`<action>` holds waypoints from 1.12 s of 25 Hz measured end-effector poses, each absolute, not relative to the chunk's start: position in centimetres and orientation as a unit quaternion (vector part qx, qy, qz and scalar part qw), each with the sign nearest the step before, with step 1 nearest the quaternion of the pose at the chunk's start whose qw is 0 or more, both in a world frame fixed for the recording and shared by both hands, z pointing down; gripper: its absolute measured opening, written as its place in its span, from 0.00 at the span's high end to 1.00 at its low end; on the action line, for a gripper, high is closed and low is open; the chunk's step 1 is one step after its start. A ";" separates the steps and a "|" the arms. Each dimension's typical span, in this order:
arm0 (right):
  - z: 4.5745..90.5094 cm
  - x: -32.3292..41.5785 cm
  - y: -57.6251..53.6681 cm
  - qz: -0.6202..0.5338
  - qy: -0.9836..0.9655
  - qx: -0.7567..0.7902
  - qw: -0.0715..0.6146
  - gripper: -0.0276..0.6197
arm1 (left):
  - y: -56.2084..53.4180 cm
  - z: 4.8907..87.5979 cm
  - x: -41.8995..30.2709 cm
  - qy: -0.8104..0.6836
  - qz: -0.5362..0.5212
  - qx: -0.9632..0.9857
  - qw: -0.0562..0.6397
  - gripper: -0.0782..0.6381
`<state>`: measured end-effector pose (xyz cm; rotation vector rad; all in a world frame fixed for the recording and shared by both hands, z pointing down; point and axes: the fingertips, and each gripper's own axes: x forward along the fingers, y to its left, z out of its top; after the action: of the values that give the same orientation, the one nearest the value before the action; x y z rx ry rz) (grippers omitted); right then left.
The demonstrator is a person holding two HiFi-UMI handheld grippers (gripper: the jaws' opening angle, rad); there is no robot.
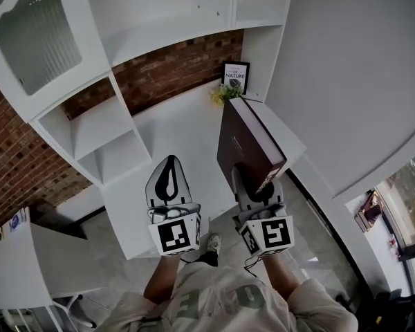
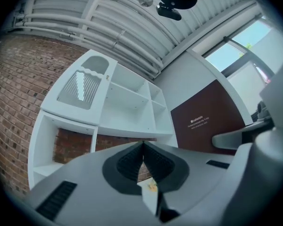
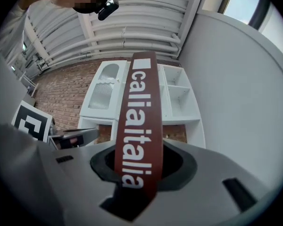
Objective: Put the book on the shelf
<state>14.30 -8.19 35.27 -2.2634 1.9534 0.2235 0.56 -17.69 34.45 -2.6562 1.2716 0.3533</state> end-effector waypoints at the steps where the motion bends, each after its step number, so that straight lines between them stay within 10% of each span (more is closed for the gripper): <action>1: 34.9 14.9 -9.7 0.076 0.652 -0.751 0.071 0.72 | -19.2 34.2 1.1 0.431 0.120 -0.890 0.085 0.87; 28: 34.6 22.8 -23.4 0.020 0.717 -0.694 0.067 0.72 | -29.9 34.5 9.3 0.490 0.069 -0.867 0.049 0.87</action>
<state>22.78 -23.41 34.62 -2.0910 2.1606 0.0601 9.29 -29.87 34.45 -2.6441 1.4946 0.2095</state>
